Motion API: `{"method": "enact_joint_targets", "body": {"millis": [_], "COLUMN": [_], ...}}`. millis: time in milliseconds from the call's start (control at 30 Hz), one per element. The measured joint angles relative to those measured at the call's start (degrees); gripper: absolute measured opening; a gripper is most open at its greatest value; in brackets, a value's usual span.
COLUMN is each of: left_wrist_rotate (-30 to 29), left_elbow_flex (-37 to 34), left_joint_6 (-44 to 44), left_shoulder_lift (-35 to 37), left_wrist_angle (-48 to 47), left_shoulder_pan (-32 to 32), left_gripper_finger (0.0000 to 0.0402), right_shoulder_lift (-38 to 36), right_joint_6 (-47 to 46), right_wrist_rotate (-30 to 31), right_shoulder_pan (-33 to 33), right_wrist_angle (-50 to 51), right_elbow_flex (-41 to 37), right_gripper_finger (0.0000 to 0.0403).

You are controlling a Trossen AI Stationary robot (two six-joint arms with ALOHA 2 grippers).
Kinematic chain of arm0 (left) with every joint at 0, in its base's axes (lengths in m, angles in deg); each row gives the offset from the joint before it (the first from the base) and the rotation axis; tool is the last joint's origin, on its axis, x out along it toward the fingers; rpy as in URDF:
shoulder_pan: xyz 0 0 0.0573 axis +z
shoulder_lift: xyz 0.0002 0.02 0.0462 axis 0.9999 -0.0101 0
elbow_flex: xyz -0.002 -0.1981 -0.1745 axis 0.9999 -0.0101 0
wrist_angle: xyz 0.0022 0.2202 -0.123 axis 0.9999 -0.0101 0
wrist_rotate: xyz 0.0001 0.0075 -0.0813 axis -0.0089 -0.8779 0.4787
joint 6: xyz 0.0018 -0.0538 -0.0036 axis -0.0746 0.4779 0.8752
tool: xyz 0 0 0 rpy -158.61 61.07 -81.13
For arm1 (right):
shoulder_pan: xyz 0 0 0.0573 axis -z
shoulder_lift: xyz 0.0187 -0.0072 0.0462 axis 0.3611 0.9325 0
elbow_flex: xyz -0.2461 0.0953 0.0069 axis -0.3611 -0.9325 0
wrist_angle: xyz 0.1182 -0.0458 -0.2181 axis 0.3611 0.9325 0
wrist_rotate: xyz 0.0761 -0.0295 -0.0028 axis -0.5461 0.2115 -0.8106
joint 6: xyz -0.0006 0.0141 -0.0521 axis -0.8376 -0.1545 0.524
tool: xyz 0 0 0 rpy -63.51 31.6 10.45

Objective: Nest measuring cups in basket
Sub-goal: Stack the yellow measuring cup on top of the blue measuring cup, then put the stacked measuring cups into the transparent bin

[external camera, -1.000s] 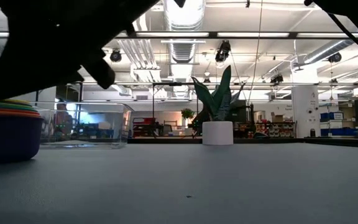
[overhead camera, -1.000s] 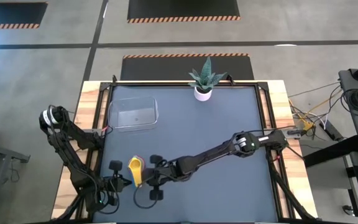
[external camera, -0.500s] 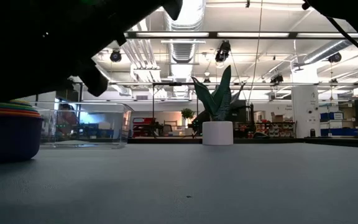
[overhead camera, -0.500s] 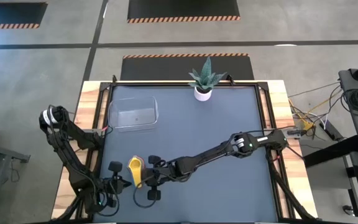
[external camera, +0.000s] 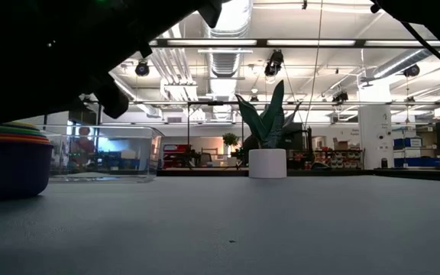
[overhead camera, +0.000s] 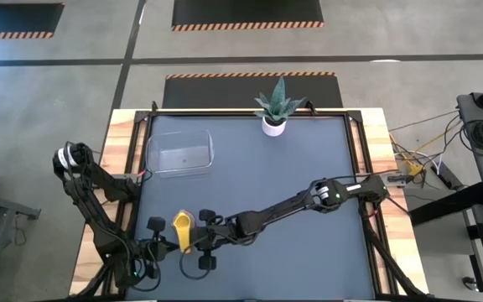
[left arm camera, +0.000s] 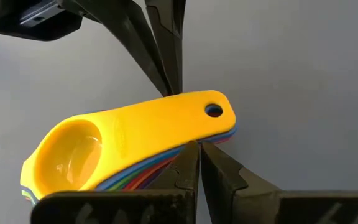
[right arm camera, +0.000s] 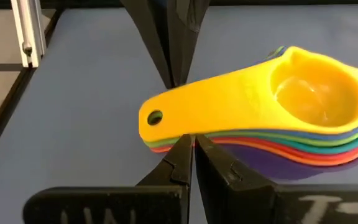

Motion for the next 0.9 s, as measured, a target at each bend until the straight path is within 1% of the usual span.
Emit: {"method": "enact_joint_targets", "body": {"millis": [200, 333, 567, 700, 900], "left_wrist_rotate": [0.44, 2.38, 3.44, 4.88, 7.5], "left_elbow_flex": [0.15, 1.44, 6.83, 9.92, 14.99], "left_joint_6": [0.0, 0.26, 1.96, 2.66, 2.19], "left_shoulder_lift": [0.0, 0.02, 0.07, 0.09, 0.09], "left_wrist_angle": [-0.47, -2.51, -11.62, -16.5, -25.26], "left_shoulder_pan": [0.0, 0.0, 0.0, 0.0, 0.15], "left_gripper_finger": [0.0, 0.0, 0.0, 0.0, 0.0], "right_shoulder_lift": [-0.38, -1.52, -3.11, -3.82, -5.35], "right_joint_6": [0.39, 0.43, 1.47, 2.25, 3.31], "right_wrist_rotate": [0.01, 0.03, 0.33, 3.39, 4.46], "right_shoulder_pan": [0.0, 0.0, -0.03, -0.37, -1.25], "right_wrist_angle": [4.07, 6.74, 15.19, 19.84, 24.86], "right_elbow_flex": [0.33, 0.41, 0.46, 0.44, 0.42], "right_gripper_finger": [0.0009, 0.0009, 0.0009, 0.0009, 0.0009]}}
